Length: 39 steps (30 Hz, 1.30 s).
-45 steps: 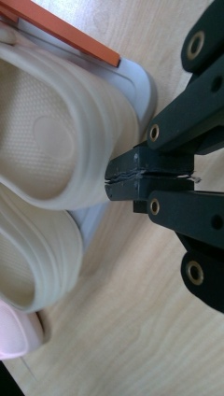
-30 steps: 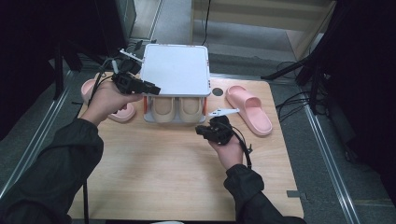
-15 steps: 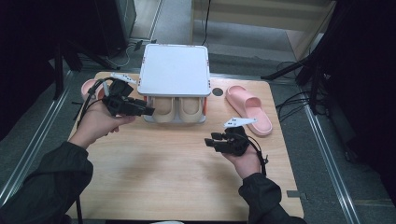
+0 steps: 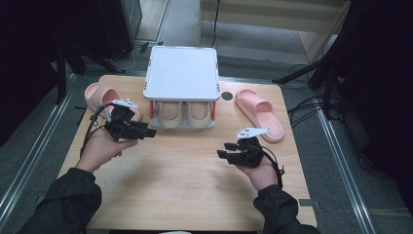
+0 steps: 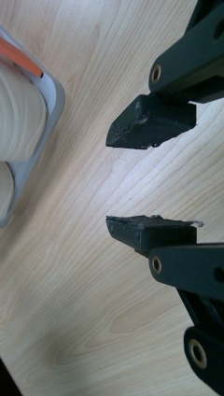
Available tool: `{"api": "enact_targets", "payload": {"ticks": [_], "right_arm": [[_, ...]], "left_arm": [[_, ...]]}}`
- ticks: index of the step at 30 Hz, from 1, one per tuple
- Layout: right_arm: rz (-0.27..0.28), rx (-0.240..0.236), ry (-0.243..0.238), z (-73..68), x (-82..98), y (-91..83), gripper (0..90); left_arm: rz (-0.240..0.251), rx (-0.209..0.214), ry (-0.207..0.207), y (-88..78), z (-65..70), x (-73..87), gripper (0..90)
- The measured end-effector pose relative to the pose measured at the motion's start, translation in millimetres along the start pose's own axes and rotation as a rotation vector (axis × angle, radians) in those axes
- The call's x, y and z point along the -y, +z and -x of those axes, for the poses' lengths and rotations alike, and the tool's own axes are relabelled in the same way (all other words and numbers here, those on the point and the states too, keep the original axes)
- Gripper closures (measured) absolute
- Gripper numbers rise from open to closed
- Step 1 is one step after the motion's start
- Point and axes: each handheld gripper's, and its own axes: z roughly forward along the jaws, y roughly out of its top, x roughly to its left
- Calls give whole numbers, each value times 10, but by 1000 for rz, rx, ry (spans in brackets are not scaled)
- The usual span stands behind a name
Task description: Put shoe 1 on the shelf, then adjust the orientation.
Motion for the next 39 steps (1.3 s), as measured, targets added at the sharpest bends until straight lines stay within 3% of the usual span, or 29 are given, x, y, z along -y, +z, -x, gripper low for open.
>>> {"api": "enact_targets", "payload": {"ticks": [2,6,17,26,31,39], "right_arm": [[30,-21,27,11,-34,-26,550],[49,-31,10,12,-95,-6,550],[31,-69,-15,-42,-179,107,553],[6,-73,-49,-64,-191,171,556],[1,-65,-43,-39,-186,172,556],[-12,-41,-43,-13,-180,192,564]], "left_arm": [[12,-4,-17,18,-31,70,474],[25,-29,-23,39,-96,175,475],[34,-96,-88,-66,-314,458,474],[42,-146,-142,-125,-539,565,478],[58,-192,-178,-120,-709,583,486],[71,-241,-219,8,-1055,423,549]]}}
